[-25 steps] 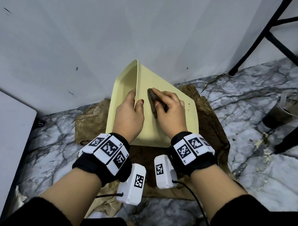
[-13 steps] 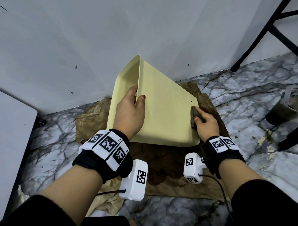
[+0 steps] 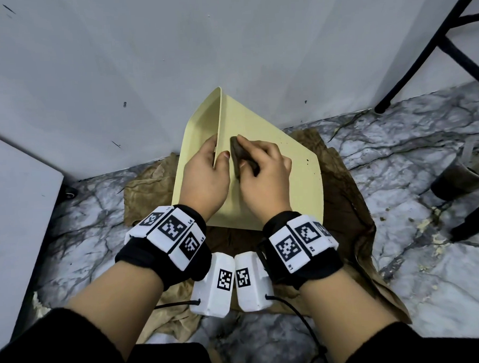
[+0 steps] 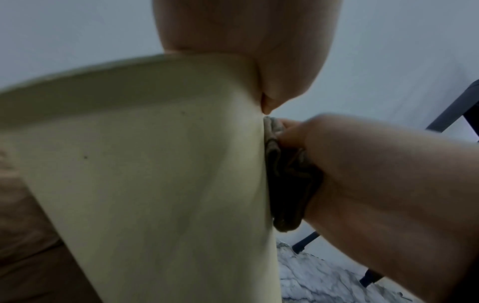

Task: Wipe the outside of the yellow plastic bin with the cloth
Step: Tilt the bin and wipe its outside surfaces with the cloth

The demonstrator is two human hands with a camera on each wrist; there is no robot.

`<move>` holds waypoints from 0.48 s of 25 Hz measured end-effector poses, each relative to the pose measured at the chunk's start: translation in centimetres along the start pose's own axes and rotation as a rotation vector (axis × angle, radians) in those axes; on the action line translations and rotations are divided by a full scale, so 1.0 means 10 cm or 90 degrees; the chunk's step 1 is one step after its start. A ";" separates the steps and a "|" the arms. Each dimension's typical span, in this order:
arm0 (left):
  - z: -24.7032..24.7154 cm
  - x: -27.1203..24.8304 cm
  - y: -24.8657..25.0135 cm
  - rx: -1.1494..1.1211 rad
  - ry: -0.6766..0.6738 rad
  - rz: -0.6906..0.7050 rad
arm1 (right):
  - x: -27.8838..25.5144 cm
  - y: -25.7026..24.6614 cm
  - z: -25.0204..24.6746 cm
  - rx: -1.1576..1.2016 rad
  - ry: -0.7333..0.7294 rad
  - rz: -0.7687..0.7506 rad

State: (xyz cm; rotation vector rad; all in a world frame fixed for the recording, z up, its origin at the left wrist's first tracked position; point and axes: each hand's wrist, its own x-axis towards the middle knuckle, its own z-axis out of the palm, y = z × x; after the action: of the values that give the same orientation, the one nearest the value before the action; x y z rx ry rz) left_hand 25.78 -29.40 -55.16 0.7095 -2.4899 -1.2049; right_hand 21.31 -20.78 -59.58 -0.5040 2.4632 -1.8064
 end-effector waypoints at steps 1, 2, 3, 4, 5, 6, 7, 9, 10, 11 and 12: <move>-0.01 0.00 -0.01 -0.003 0.000 0.001 | -0.01 -0.02 0.01 0.000 -0.005 -0.022; -0.02 0.00 -0.01 -0.011 0.000 0.000 | -0.01 0.00 0.01 -0.004 -0.012 -0.041; -0.03 0.00 -0.02 -0.020 -0.001 -0.004 | 0.00 0.04 -0.01 -0.007 -0.018 -0.048; -0.04 0.01 -0.03 -0.029 -0.001 -0.008 | 0.02 0.10 -0.04 -0.009 -0.018 -0.039; -0.04 0.00 -0.03 -0.037 -0.002 -0.012 | 0.04 0.18 -0.08 -0.012 -0.010 -0.017; -0.03 0.01 -0.03 -0.044 -0.003 -0.014 | 0.05 0.27 -0.13 -0.015 0.003 0.013; -0.03 0.01 -0.03 -0.048 -0.006 -0.015 | 0.06 0.37 -0.18 -0.020 0.014 0.047; -0.04 0.00 -0.03 -0.050 -0.012 -0.016 | 0.08 0.61 -0.32 -0.034 0.027 0.121; -0.04 0.00 -0.02 -0.048 -0.016 -0.018 | 0.08 0.74 -0.40 -0.041 0.028 0.158; -0.04 -0.01 -0.01 -0.044 -0.020 -0.019 | 0.09 0.86 -0.47 -0.049 0.025 0.194; -0.04 -0.02 -0.01 -0.036 -0.022 -0.021 | 0.10 0.97 -0.52 -0.055 0.020 0.224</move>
State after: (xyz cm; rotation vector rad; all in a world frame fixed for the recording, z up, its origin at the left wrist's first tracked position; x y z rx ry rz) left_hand 26.13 -29.60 -54.99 0.7228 -2.4706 -1.3044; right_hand 16.91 -13.71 -66.88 -0.0381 2.4641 -1.5853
